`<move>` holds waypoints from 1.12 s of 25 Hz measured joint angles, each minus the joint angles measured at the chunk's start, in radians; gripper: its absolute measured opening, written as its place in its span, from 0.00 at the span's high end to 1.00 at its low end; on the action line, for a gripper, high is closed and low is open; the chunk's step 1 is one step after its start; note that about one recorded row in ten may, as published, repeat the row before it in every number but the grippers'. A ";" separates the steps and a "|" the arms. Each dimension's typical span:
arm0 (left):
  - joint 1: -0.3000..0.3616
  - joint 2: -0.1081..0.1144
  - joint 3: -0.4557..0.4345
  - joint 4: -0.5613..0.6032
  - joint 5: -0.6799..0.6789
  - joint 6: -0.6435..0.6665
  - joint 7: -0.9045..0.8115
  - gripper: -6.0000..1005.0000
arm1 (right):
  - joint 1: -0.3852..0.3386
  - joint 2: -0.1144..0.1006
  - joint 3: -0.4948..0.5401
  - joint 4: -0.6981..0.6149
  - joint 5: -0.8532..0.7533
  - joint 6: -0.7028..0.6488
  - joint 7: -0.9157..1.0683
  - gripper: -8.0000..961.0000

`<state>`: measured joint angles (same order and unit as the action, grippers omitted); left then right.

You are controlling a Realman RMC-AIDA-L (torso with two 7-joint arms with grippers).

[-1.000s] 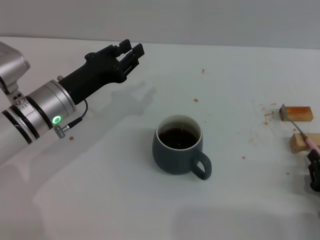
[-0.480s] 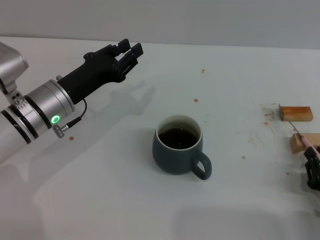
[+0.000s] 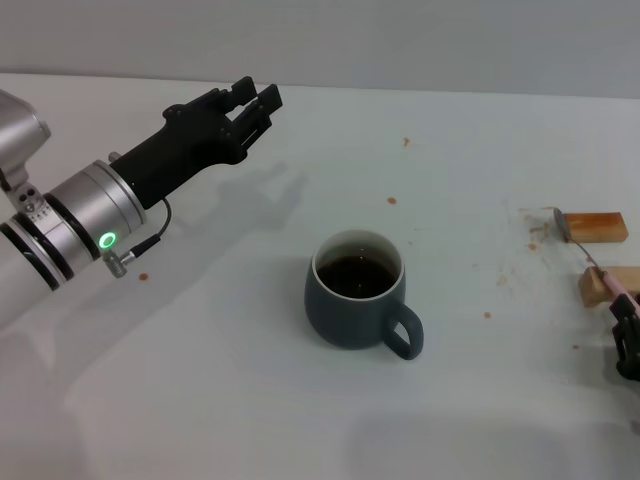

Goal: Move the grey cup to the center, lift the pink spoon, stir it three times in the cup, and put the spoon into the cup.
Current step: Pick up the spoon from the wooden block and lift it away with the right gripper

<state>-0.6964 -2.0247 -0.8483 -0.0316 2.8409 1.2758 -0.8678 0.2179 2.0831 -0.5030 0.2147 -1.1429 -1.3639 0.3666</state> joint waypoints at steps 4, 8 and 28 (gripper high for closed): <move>0.008 0.000 -0.001 -0.012 0.000 0.001 0.000 0.62 | -0.001 0.000 0.002 0.000 0.000 -0.001 0.000 0.86; 0.014 0.002 -0.002 -0.022 0.000 0.001 0.000 0.62 | -0.002 0.000 0.003 0.000 0.000 -0.001 0.000 0.87; 0.028 0.001 -0.006 -0.022 0.000 0.008 0.000 0.62 | -0.005 0.000 0.005 0.005 0.000 -0.001 0.000 0.88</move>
<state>-0.6684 -2.0235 -0.8547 -0.0537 2.8409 1.2841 -0.8682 0.2132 2.0831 -0.4985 0.2197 -1.1428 -1.3653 0.3666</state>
